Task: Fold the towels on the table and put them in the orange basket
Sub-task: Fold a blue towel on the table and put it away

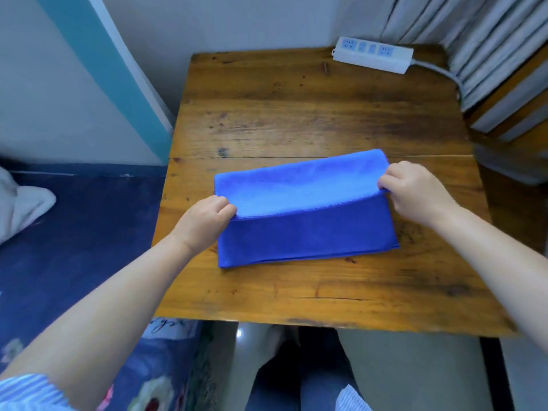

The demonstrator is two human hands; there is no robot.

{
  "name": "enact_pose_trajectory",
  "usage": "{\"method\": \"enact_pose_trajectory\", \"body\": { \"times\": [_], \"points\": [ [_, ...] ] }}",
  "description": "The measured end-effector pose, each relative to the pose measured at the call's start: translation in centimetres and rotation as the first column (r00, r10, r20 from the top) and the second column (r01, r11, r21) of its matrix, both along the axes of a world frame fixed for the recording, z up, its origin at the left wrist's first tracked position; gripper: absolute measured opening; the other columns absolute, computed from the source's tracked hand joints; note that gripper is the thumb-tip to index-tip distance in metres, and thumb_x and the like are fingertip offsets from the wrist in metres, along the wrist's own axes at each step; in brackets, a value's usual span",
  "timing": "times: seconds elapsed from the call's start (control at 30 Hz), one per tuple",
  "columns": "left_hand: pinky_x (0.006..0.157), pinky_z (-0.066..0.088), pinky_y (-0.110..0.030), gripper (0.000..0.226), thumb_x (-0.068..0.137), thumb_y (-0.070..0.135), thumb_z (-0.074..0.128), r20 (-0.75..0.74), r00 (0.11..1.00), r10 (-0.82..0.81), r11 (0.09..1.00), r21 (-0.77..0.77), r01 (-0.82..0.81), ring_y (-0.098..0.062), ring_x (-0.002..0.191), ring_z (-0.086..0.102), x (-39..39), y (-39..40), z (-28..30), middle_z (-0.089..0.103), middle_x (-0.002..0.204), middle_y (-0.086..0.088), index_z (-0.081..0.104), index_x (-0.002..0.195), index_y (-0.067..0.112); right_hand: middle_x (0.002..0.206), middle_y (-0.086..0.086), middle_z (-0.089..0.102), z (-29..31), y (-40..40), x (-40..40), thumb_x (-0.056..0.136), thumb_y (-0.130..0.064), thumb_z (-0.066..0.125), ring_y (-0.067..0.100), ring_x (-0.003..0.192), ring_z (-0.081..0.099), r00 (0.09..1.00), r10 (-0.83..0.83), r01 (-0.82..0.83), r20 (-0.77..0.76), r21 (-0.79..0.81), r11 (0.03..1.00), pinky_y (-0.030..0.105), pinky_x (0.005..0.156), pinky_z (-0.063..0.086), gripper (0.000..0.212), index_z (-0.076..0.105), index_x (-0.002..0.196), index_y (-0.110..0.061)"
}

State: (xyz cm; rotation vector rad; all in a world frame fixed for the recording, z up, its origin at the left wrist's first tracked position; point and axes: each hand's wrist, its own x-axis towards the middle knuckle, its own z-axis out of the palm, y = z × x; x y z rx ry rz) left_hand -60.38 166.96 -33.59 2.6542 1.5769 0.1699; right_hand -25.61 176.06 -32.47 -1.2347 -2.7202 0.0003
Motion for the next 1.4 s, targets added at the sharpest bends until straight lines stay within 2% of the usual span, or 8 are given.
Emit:
{"method": "enact_pose_trajectory", "body": {
  "times": [0.73,0.87,0.97,1.03,1.13,1.23,1.3,1.4],
  "points": [
    [0.031,0.04,-0.017,0.047,0.015,-0.009,0.084,-0.232,0.968,-0.097,0.967,-0.253,0.037,-0.021,0.042,0.056,0.1,-6.4,-4.8,0.057,0.051,-0.005,0.063,0.054,0.008,0.058,0.019,0.056,-6.4,-7.7,2.1,0.042,0.023,0.07,0.033,0.048,0.055,0.998,0.029,-0.025,0.063,-0.066,0.997,0.03,0.04,0.044,0.028,0.062,0.062,0.005],
    [0.034,0.042,-0.016,0.033,0.031,-0.006,0.083,-0.181,0.982,-0.058,0.964,-0.267,0.008,-0.021,0.044,0.058,0.1,-7.5,-5.2,0.058,0.052,-0.006,0.065,0.055,0.006,0.066,0.021,0.06,-7.2,-8.6,2.7,0.048,0.02,0.065,0.037,0.056,0.059,0.999,-0.032,0.034,0.024,-0.08,0.996,0.037,0.045,0.049,0.027,0.064,0.071,0.006],
    [0.038,0.044,-0.02,0.013,0.066,0.003,0.054,-0.061,0.998,-0.015,0.989,-0.147,0.005,-0.025,0.045,0.056,0.2,-7.3,-5.1,0.058,0.054,-0.008,0.063,0.057,0.004,0.078,0.024,0.066,-7.0,-8.7,2.3,0.066,-0.002,0.046,0.039,0.067,0.065,0.997,-0.067,0.066,-0.048,-0.029,0.997,0.042,0.057,0.052,0.024,0.068,0.074,0.005],
    [0.047,0.048,-0.025,0.026,0.074,0.01,0.043,0.028,0.998,0.059,0.996,-0.071,-0.057,-0.027,0.052,0.061,1.2,-6.1,-4.7,0.063,0.062,-0.011,0.066,0.063,0.001,0.089,0.027,0.068,-6.7,-8.3,0.7,0.072,-0.011,0.04,0.041,0.079,0.067,0.991,-0.095,0.096,-0.098,0.005,0.995,0.047,0.066,0.053,0.035,0.07,0.079,0.005],
    [0.073,0.056,-0.041,0.017,0.073,0.0,0.059,0.155,0.96,0.233,0.972,-0.01,-0.235,-0.04,0.083,0.067,3.7,-2.5,-4.9,0.069,0.088,-0.024,0.069,0.084,-0.008,0.099,0.027,0.068,-6.2,-6.3,-4.0,0.073,-0.007,0.047,0.045,0.091,0.065,0.988,-0.069,0.072,-0.135,0.016,0.997,0.055,0.074,0.051,0.029,0.07,0.086,0.005],
    [0.11,0.029,-0.044,0.039,0.088,0.004,0.052,0.18,0.822,0.541,0.837,-0.215,-0.504,-0.04,0.134,0.033,6.3,1.3,-5.4,0.043,0.138,-0.024,0.051,0.126,-0.004,0.111,0.025,0.065,-6.0,-3.8,-8.9,0.066,-0.002,0.058,0.046,0.102,0.06,0.992,-0.075,0.07,-0.105,-0.052,0.996,0.062,0.082,0.045,0.035,0.068,0.098,0.005],
    [0.116,0.008,-0.038,0.047,0.097,0.016,0.037,0.089,0.77,0.631,0.759,-0.275,-0.59,-0.028,0.144,0.007,7.1,3.1,-6.5,0.017,0.154,-0.014,0.029,0.142,0.006,0.132,0.022,0.051,-6.6,-2.2,-11.6,0.078,-0.005,0.053,0.044,0.123,0.045,0.996,-0.071,0.06,-0.06,-0.17,0.984,0.059,0.101,0.032,0.042,0.056,0.12,0.003],
    [0.116,0.002,-0.038,0.052,0.098,0.026,0.029,-0.046,0.772,0.634,0.735,-0.275,-0.62,-0.025,0.145,-0.003,7.1,4.1,-8.4,0.004,0.157,-0.009,0.014,0.147,0.013,0.15,0.012,0.027,-8.1,-0.7,-14.0,0.092,-0.017,0.039,0.032,0.14,0.022,1.0,-0.027,0.024,-0.01,-0.26,0.965,0.045,0.115,0.012,0.048,0.034,0.138,-0.003]
  ]
}}
